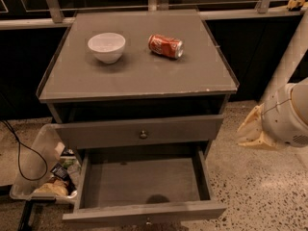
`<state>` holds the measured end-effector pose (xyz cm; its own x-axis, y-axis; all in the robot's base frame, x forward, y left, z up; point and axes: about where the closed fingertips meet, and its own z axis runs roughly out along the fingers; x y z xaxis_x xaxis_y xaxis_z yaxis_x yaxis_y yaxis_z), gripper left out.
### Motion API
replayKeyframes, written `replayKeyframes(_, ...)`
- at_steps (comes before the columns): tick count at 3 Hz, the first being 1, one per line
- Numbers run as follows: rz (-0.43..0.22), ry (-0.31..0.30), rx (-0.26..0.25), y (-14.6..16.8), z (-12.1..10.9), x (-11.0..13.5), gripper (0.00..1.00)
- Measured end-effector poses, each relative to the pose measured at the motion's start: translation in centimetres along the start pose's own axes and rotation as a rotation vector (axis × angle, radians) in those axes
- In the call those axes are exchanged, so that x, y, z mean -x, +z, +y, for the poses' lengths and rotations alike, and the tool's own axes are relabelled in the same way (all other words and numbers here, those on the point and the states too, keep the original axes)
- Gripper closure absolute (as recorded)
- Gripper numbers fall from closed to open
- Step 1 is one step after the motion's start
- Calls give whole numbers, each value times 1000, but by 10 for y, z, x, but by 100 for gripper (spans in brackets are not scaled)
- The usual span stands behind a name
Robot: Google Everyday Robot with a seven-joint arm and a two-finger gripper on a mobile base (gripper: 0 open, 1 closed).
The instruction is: Close middle drawer
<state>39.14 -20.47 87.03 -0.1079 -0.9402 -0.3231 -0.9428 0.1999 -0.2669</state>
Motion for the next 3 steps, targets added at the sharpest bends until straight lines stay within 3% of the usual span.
replayKeyframes(1, 2, -1, 2, 0, 0, 0, 100)
replayKeyframes(2, -1, 67, 32, 27, 11, -14, 100)
replayKeyframes(3, 3, 145, 57, 87, 31, -42, 100)
